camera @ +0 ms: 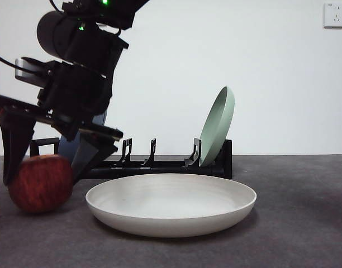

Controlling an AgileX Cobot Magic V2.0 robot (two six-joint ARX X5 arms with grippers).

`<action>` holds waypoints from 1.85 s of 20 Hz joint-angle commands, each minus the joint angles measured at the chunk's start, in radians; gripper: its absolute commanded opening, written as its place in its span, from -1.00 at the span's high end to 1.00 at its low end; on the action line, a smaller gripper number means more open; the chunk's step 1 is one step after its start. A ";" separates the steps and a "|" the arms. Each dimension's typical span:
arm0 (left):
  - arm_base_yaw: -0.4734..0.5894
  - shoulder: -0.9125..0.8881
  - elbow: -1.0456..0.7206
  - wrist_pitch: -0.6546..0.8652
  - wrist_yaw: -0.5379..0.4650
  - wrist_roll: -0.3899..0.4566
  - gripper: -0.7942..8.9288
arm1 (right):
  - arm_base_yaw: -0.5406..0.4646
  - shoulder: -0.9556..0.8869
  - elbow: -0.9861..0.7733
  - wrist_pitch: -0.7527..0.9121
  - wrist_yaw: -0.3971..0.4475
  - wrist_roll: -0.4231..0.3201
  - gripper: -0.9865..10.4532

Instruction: Take the yellow plate from the plate rack,put the plate on the table,take the apple from the table,put the apple in the plate

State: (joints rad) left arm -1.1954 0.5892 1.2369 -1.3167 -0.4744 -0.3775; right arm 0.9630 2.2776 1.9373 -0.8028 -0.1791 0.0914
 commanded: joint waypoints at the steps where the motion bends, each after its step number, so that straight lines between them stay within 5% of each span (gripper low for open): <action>1: -0.003 -0.005 0.003 0.002 0.011 0.018 0.85 | 0.006 -0.099 0.006 -0.001 0.044 -0.012 0.85; 5: -0.003 -0.005 0.003 0.004 0.040 0.045 0.85 | 0.004 -0.253 0.006 -0.104 0.197 -0.077 0.85; 14: -0.003 -0.005 0.003 0.031 0.267 0.179 0.85 | -0.047 -0.439 -0.068 -0.333 0.275 -0.128 0.85; 25: -0.004 -0.004 0.003 0.031 0.407 0.262 0.85 | -0.127 -0.554 -0.687 0.187 0.186 -0.074 0.85; 30: -0.004 -0.001 0.003 0.031 0.442 0.286 0.85 | -0.154 -0.553 -0.798 0.362 0.171 -0.053 0.85; 37: -0.004 0.000 0.003 0.030 0.449 0.293 0.85 | -0.167 -0.553 -0.844 0.401 0.168 -0.039 0.85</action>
State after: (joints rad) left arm -1.1973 0.5896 1.2369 -1.2957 -0.0303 -0.1020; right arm 0.7929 1.7245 1.1057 -0.4137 -0.0078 0.0414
